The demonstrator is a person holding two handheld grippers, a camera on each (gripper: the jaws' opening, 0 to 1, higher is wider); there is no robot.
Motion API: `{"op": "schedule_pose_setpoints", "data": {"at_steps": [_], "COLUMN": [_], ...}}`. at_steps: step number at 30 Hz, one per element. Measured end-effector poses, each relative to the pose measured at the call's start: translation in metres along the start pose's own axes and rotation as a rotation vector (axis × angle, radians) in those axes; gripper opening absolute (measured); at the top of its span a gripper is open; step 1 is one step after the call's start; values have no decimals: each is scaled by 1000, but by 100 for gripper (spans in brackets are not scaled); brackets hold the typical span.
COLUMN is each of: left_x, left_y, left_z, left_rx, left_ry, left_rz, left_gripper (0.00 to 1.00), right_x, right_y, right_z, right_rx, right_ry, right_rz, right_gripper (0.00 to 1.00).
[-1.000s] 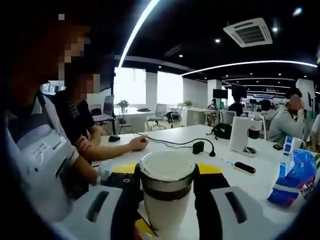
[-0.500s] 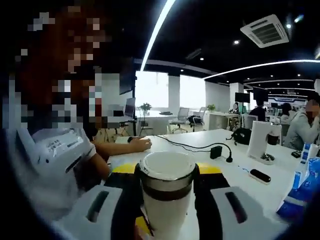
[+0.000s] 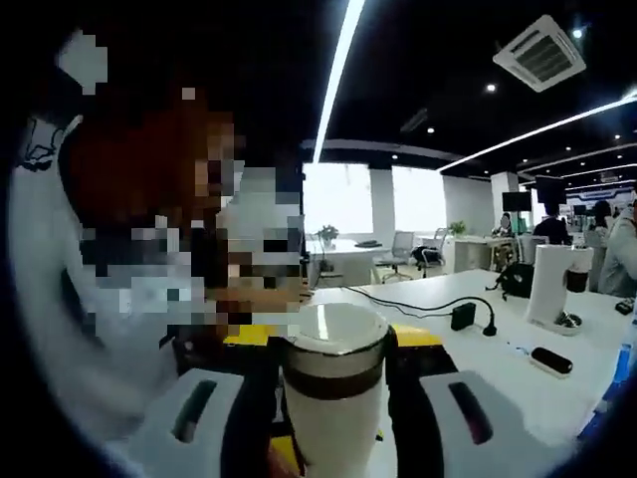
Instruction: Grasp the water cup twist off the cup lid place the cup lid on the table
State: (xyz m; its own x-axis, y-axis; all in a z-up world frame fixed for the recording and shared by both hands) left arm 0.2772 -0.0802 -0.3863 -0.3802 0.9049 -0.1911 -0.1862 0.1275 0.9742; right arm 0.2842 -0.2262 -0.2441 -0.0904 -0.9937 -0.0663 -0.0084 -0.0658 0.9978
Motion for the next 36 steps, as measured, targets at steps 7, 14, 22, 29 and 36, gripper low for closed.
{"op": "schedule_pose_setpoints", "data": {"at_steps": [7,14,22,29,36], "left_x": [1,1,0,-1,-1], "left_y": [0,0,0,0,0], "left_z": [1,1,1,0,0], "left_rx": [3,-6,-12,-12,-11], "left_ry": [1,0,-3,1,0], "left_rz": [-1,0,1,2,2], "left_gripper": [49,49,49,49,49], "right_x": [-5,2,26,35,34], "right_y": [-2,-1,10,26,25], "right_z": [8,19,42,64,76], "right_rx": [-15,-136,-58,61,1], "right_ry": [-24,-251,-520,-658,-803], "right_rz": [1,32,140,120,-57], "right_gripper": [45,70,80,81,81]}}
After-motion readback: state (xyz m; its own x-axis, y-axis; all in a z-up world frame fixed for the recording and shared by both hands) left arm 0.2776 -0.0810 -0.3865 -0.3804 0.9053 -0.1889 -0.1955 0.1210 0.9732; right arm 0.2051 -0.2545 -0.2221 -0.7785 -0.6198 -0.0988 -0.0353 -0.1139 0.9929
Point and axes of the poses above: the point that each gripper's makers call its tool centre point, and the gripper's own axes: x roughly backward along the fingers, z roughly to its left, y roughly out of its top, the point moved 9 cm from there along x, roughly backward along the fingers, and after that the axes turned 5 degrees about -z, right-handed, at the moved point
